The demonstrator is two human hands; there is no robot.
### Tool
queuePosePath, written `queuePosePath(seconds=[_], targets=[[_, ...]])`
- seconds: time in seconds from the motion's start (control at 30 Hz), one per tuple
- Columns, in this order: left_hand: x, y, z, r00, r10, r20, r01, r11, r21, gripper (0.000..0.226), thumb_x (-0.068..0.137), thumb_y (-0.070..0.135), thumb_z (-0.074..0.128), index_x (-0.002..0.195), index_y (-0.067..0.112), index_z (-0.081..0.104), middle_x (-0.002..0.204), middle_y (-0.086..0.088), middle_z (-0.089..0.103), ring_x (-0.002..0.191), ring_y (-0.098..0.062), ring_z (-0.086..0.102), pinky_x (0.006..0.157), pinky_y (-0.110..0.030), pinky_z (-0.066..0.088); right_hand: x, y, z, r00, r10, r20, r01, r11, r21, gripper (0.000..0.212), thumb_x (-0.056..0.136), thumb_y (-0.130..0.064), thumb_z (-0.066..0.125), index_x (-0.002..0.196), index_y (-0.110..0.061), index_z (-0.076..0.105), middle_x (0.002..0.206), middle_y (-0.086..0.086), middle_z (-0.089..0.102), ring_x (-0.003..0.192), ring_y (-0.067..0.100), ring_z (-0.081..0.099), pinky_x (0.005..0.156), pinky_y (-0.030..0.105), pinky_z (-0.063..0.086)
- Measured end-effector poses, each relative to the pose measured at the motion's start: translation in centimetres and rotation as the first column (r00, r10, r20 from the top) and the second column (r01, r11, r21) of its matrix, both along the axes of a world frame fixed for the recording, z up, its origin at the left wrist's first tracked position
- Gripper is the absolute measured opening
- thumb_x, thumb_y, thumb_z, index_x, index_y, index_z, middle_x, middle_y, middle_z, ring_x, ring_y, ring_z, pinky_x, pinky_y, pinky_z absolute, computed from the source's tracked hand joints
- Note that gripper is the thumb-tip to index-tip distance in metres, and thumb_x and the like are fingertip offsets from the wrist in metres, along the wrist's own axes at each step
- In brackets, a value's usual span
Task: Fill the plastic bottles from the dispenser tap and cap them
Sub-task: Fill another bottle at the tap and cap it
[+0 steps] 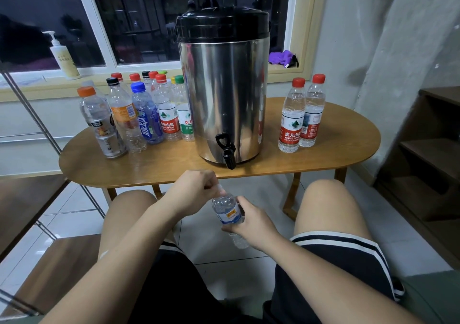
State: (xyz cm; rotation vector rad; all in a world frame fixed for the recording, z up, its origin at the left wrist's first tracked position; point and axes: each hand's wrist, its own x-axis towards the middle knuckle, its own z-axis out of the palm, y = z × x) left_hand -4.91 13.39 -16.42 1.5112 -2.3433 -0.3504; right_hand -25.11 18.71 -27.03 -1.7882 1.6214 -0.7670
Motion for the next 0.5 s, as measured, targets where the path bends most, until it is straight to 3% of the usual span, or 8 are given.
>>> queuePosePath(seconds=[0.1,0.17,0.27,0.37,0.5], targets=[[0.2,0.0,-0.1,0.996,-0.084,-0.013,0.084,0.996,0.029,0.013,0.098,0.031,0.079,0.110,0.030,0.075,0.100,0.016,0.068,0.090,-0.002,0.064,0.076,-0.024,0.051,-0.1,0.1,0.0,1.000,-0.004,-0.013,0.004,1.000,-0.003,0.060,0.075,-0.057,0.091,0.118,-0.040,0.054,0.113,-0.016,0.074,0.103,0.010,0.069,0.087,0.037,0.061],[0.3,0.1,-0.1,0.992,-0.123,0.019,0.122,0.992,0.026,0.023,0.098,0.024,0.079,0.120,0.032,0.076,0.107,0.015,0.068,0.097,-0.003,0.064,0.081,-0.024,0.055,-0.2,0.1,0.0,1.000,-0.002,-0.017,0.002,1.000,-0.001,0.061,0.075,-0.057,0.091,0.121,-0.041,0.054,0.115,-0.016,0.073,0.104,0.010,0.069,0.089,0.039,0.061],[0.7,0.1,0.0,0.992,-0.123,-0.014,0.123,0.992,0.008,0.023,0.098,0.037,0.079,0.121,0.037,0.078,0.110,0.017,0.070,0.099,-0.003,0.065,0.083,-0.028,0.058,-0.2,0.1,0.1,1.000,-0.003,-0.007,0.003,1.000,-0.002,0.061,0.075,-0.057,0.091,0.121,-0.042,0.054,0.116,-0.016,0.073,0.105,0.009,0.069,0.090,0.039,0.061],[0.6,0.1,0.0,0.997,-0.066,-0.029,0.065,0.998,-0.019,0.026,0.093,0.058,0.078,0.104,0.035,0.078,0.099,0.016,0.068,0.090,-0.005,0.064,0.075,-0.028,0.054,0.1,0.2,0.3,1.000,0.012,-0.020,-0.012,1.000,-0.003,0.062,0.076,-0.055,0.091,0.124,-0.042,0.054,0.117,-0.016,0.073,0.106,0.009,0.068,0.089,0.037,0.060],[-0.3,0.3,-0.4,0.996,0.086,0.005,-0.086,0.994,-0.065,0.034,0.094,0.063,0.074,0.093,0.029,0.071,0.090,0.011,0.064,0.081,-0.008,0.060,0.062,-0.026,0.044,0.3,0.3,0.3,1.000,0.013,-0.020,-0.013,1.000,-0.004,0.065,0.075,-0.057,0.090,0.129,-0.043,0.055,0.118,-0.016,0.074,0.108,0.010,0.069,0.091,0.039,0.060]])
